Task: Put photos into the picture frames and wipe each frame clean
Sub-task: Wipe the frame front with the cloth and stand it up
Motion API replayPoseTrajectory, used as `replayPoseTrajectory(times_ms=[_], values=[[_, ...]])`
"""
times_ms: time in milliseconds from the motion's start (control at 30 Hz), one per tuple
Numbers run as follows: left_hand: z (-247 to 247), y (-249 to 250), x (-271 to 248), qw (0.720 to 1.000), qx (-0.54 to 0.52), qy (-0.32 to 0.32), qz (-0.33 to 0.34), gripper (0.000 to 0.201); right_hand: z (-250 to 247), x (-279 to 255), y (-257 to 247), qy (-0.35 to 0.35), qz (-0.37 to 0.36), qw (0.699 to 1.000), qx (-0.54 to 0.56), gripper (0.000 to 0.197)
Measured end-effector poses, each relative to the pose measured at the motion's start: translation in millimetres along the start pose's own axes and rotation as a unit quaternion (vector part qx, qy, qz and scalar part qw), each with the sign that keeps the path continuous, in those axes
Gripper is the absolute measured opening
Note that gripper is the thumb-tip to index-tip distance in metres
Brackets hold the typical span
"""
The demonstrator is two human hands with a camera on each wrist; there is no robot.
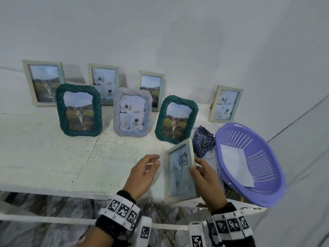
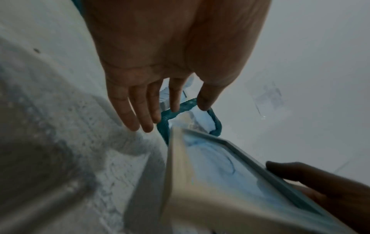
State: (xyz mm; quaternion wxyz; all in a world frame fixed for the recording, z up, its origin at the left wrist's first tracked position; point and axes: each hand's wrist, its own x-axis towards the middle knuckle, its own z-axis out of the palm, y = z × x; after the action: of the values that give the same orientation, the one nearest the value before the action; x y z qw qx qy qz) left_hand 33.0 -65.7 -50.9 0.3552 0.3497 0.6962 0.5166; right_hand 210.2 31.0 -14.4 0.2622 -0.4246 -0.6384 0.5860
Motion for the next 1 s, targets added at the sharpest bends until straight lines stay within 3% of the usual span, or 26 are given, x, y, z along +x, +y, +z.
replayPoseTrajectory(times_ms=[100, 200, 267, 367, 400, 467, 533, 633, 767, 867, 1000], values=[[2.8, -5.8, 2.1, 0.997, -0.054, -0.001, -0.056, 0.034, 1.4, -2.1, 2.6, -0.004, 0.041, 0.989, 0.140, 0.025], [2.4, -2.8, 1.7, 0.987, -0.143, 0.019, -0.064, 0.035, 11.5, -0.9, 5.0, -0.033, 0.096, 0.965, 0.243, 0.028], [-2.1, -1.8, 1.8, 0.984, -0.165, 0.052, -0.045, 0.033, 16.3, 5.1, 2.6, -0.042, 0.096, 0.976, 0.191, 0.024], [-11.6, -1.4, 0.9, 0.986, -0.148, 0.078, -0.016, 0.034, 14.8, 29.7, 5.8, 0.032, -0.003, 0.998, -0.063, 0.020], [-14.6, -2.0, 0.6, 0.987, -0.140, 0.082, -0.012, 0.034, 13.1, 40.9, 7.5, 0.065, -0.054, 0.981, -0.177, 0.024], [-19.2, -2.4, -0.2, 0.988, -0.128, 0.083, -0.005, 0.034, 10.8, 64.9, 10.0, 0.099, -0.123, 0.916, -0.368, 0.038], [-21.4, -3.2, -1.0, 0.989, -0.124, 0.081, -0.004, 0.035, 11.2, 86.2, 9.9, 0.093, -0.099, 0.853, -0.504, 0.048], [-22.8, -6.7, -1.3, 0.990, -0.117, 0.083, -0.006, 0.036, 10.0, 107.5, 10.9, 0.066, 0.000, 0.773, -0.631, 0.056], [-24.3, -12.3, -0.8, 0.989, -0.118, 0.083, -0.012, 0.037, 4.2, 113.0, 12.3, 0.049, 0.011, 0.702, -0.710, 0.048], [-26.0, -10.5, -0.8, 0.989, -0.121, 0.087, -0.007, 0.036, -2.0, 112.6, 9.2, 0.042, -0.008, 0.706, -0.707, 0.042], [-26.2, -6.0, 1.2, 0.989, -0.118, 0.092, 0.006, 0.034, 0.1, 88.9, 4.3, 0.078, -0.030, 0.781, -0.619, 0.044]])
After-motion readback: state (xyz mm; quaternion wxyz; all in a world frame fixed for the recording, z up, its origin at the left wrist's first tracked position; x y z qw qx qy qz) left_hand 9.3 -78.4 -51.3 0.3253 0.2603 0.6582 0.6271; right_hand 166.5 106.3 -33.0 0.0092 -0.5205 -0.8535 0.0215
